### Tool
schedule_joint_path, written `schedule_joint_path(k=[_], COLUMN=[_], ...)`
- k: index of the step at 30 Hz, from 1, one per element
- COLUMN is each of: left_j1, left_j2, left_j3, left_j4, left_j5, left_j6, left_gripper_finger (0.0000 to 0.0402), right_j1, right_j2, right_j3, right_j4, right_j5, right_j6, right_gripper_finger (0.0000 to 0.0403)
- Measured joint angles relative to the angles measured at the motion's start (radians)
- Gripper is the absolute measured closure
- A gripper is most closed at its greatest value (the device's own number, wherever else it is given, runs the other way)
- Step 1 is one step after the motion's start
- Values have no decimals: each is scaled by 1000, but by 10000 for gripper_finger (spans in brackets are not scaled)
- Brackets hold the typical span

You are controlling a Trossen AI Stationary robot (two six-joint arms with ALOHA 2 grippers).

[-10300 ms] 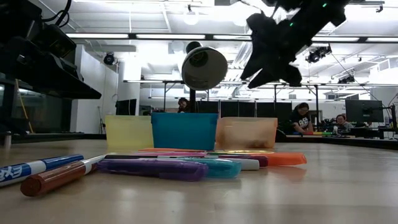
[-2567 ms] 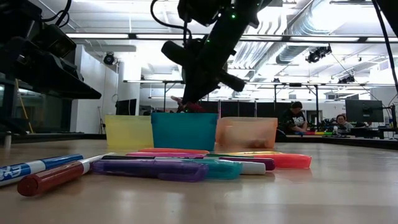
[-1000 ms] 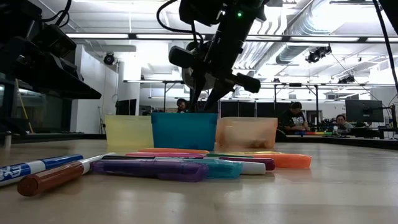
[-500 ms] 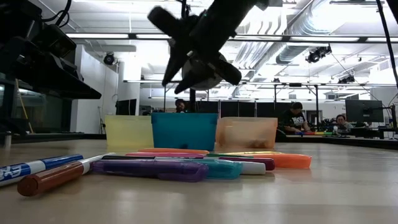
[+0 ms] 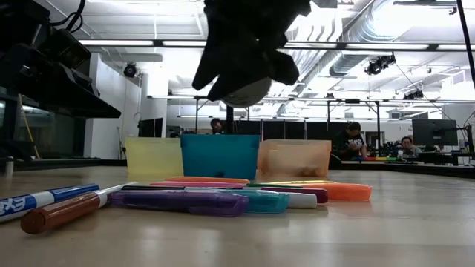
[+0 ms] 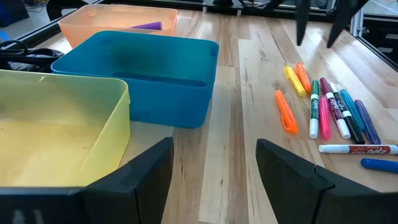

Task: Pick & Place Markers
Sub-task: Put the green dry erase marker into the blue bin

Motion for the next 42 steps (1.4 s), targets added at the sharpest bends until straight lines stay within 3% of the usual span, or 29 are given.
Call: schedule_joint_path(k=[10,19,31,42], left_j1=[0,0,0,0], left_j2=[0,0,0,0], left_j3=[0,0,0,0], left_j4=[0,0,0,0], left_j5=[0,0,0,0], left_j6=[0,0,0,0], left_gripper_finger=[177,177,177,177], right_j1=[56,61,91,106], right_j2=[7,82,121,161], right_j3=[1,1,0,0], right_j4=[-4,-10,-8,-6], right_j5=[2,-40,60,73], right_j6=[-211,-277,-301,-228], right_gripper_finger=[284,284,284,284])
